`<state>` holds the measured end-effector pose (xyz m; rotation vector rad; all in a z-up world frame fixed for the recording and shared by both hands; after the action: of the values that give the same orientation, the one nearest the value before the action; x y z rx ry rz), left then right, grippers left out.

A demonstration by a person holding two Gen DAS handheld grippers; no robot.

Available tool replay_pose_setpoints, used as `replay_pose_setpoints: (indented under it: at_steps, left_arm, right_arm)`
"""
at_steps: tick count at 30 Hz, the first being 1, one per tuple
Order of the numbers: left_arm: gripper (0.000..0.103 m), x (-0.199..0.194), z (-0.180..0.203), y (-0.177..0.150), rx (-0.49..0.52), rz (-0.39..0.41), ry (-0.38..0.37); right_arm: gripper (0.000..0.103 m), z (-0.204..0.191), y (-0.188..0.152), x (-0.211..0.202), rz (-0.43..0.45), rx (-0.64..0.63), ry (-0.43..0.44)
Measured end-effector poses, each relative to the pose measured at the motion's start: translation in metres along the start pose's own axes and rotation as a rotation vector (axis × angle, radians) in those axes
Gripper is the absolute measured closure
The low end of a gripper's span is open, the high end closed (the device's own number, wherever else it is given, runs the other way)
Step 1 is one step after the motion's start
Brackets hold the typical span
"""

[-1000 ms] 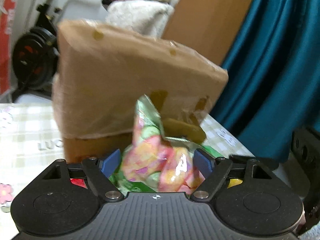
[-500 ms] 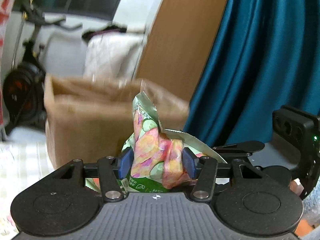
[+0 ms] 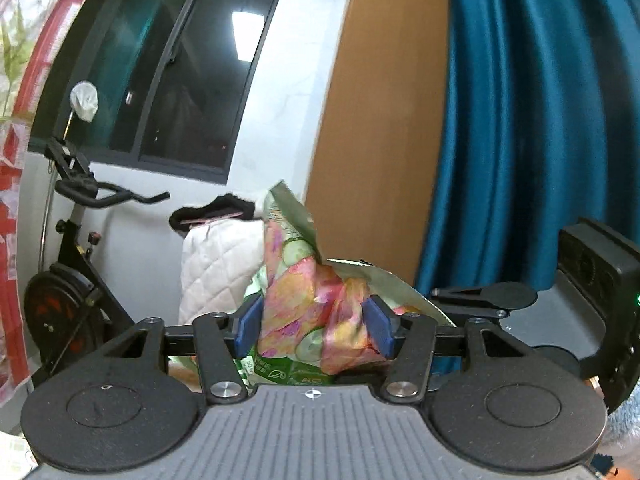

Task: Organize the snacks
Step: 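Carry the candy bag over the box and open the left tool, then grasp the green chip bag with the right tool while the left tool returns to the pile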

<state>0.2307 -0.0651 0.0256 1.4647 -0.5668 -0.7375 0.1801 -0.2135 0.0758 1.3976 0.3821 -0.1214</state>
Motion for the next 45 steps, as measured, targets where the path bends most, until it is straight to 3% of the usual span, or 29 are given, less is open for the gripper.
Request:
replay_pose_setpoints:
  at_steps: [3,6,10,12,13,14,16,19,23,29,35,39,45]
  left_arm:
    - [0.041,0.030,-0.016,-0.016,-0.062,-0.048,0.017]
    - [0.042,0.062,-0.031,-0.039,-0.116,-0.123,0.054]
    - [0.041,0.073,-0.039,-0.056,-0.153,-0.177,0.096]
    - [0.037,0.080,-0.046,-0.064,-0.171,-0.224,0.121]
    - [0.034,0.080,-0.049,-0.068,-0.172,-0.249,0.139]
    - [0.031,0.074,-0.053,-0.069,-0.169,-0.257,0.149]
    - [0.028,0.057,-0.058,-0.068,-0.163,-0.253,0.164]
    - [0.028,0.048,-0.076,-0.057,-0.157,-0.238,0.198]
    - [0.028,0.027,-0.065,-0.050,-0.110,-0.231,0.247]
    - [0.028,-0.016,-0.050,-0.083,-0.133,-0.264,0.288]
    - [0.028,-0.046,-0.047,-0.121,-0.202,-0.291,0.348]
    - [0.029,-0.055,-0.057,-0.144,-0.275,-0.319,0.384]
    - [0.029,-0.059,-0.071,-0.161,-0.298,-0.365,0.427]
  right_arm:
    - [0.057,0.011,-0.009,0.030,-0.019,-0.035,-0.025]
    - [0.057,0.024,-0.031,0.065,-0.045,0.051,-0.013]
    - [0.056,0.028,-0.061,0.096,-0.087,0.119,-0.017]
    - [0.050,0.031,-0.072,0.108,-0.116,0.139,-0.037]
    - [0.042,0.033,-0.077,0.112,-0.125,0.156,-0.057]
    - [0.034,0.035,-0.082,0.112,-0.128,0.177,-0.067]
    - [0.031,0.041,-0.089,0.108,-0.114,0.225,-0.067]
    - [0.031,0.052,-0.099,0.095,-0.100,0.288,-0.062]
    - [0.031,0.058,-0.110,0.063,-0.070,0.327,-0.022]
    - [0.031,0.051,-0.138,0.021,-0.072,0.364,0.004]
    - [0.031,0.037,-0.189,0.011,-0.152,0.423,-0.025]
    - [0.021,0.031,-0.226,0.024,-0.253,0.485,-0.076]
    - [0.020,0.031,-0.262,0.057,-0.368,0.578,-0.167]
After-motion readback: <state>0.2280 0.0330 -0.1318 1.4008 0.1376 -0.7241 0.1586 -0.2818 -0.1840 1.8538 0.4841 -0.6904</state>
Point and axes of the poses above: each gripper's, at about its wrist camera, not at the fingertips, and x roughly the way its jaws point, z to its right, y to its top, the point moved 4 cm from there along x, roughly the way its jaws point, and after that the axes turned 6 degrees about x, right-handed, at the moved point
